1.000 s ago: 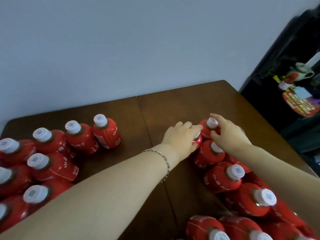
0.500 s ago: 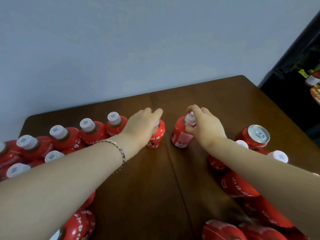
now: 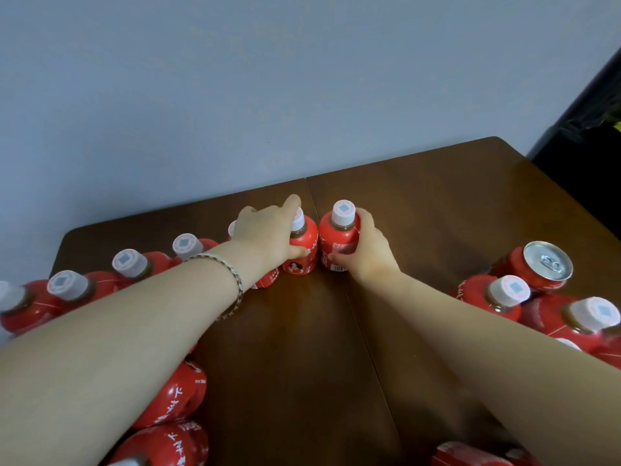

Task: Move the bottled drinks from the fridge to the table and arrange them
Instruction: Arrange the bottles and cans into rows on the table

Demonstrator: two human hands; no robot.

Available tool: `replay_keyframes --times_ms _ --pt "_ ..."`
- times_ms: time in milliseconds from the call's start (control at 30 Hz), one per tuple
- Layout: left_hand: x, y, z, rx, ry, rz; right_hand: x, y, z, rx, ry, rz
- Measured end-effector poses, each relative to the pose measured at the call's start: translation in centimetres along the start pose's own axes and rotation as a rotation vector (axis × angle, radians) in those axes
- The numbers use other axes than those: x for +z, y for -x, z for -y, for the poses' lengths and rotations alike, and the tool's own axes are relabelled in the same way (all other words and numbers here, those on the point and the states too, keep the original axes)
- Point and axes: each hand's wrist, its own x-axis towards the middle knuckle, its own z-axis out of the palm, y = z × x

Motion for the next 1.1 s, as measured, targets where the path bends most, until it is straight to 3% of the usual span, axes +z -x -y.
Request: replay_keyframes --times_ms 267,500,633,700,800,900,1000,1100 --pt "1.3 -0.3 0.4 -0.048 0.038 -0.035 1.1 -1.1 0.3 0.001 0.103 -0.084" --pt "1.6 0.1 -0.6 -0.078 -0.055 -0.069 1.6 -1.4 0.7 0.096 -0.094 0.022" --pt "1.5 0.7 -1.4 -0.153 -0.160 -0.040 -0.8 0.9 1.2 0.119 0.344 0.231" --pt "0.9 1.9 -2.6 -0.146 -0.207 -0.100 -2.8 4.3 0.9 0.035 0.412 0.276" --pt "0.0 4.3 -5.8 0.066 -0.090 -0.187 -7.0 9.5 -0.4 -0.090 0.404 0.170" --pt "-0.3 6.1 -9.8 0.339 0.126 -0.110 -11.6 12.7 -2.7 -0.221 0.564 -0.048" --pt "-0.2 5.6 -14.2 0.447 0.220 -0.008 -15.0 14.1 -4.7 -0.093 0.632 -0.213" --pt "0.5 4.7 -18.3 0.463 0.218 0.112 -16.6 14.8 -5.8 0.129 0.655 -0.140"
